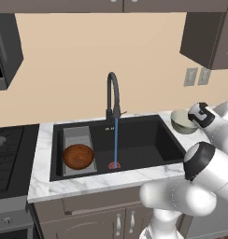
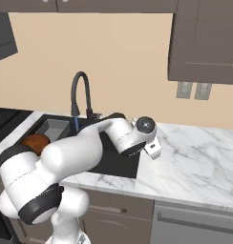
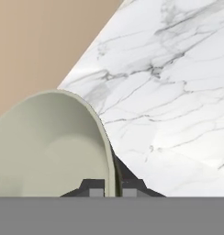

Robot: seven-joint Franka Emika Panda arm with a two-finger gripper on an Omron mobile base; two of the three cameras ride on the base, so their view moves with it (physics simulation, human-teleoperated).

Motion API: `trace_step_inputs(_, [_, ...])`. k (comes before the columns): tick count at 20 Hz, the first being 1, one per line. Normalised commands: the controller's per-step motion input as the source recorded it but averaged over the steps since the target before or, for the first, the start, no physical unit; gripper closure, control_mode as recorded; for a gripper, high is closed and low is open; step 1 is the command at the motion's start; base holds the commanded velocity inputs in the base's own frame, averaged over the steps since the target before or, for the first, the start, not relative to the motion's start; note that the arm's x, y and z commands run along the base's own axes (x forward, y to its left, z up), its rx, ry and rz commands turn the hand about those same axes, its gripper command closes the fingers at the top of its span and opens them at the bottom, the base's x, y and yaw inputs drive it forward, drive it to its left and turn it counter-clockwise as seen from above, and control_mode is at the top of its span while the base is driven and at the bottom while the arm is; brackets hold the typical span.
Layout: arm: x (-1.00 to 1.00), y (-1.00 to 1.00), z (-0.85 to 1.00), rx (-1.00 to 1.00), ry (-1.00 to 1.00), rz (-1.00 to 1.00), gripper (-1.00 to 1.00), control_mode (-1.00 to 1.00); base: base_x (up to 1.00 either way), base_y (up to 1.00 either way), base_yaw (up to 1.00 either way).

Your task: Rinse each bowl for a few seconds and place them down in the sink or on the counter.

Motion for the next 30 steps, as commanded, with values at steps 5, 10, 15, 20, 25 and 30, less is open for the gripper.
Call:
trace_step_inputs(5, [0.00, -0.13, 0.00, 0.00, 0.02, -0.06, 1.00, -1.00, 0.00, 0.00, 0.00])
trace_step_inputs(10, [0.00, -0.09, -0.06, 0.00, 0.05, -0.06, 1.00, -1.00, 0.00, 0.00, 0.00])
trace_step_inputs(15, [0.00, -0.11, -0.10, 0.00, 0.05, -0.06, 1.00, -1.00, 0.00, 0.00, 0.00])
trace_step_inputs(20, [-0.03, -0.09, -0.11, 0.00, 0.02, -0.05, 1.00, -1.00, 0.00, 0.00, 0.00])
trace_step_inputs(25, [-0.07, -0.11, -0.11, 0.00, 0.00, -0.05, 1.00, -1.00, 0.00, 0.00, 0.00])
trace_step_inputs(30, [-0.11, -0.07, -0.10, 0.00, 0.00, -0.04, 1.00, -1.00, 0.00, 0.00, 0.00])
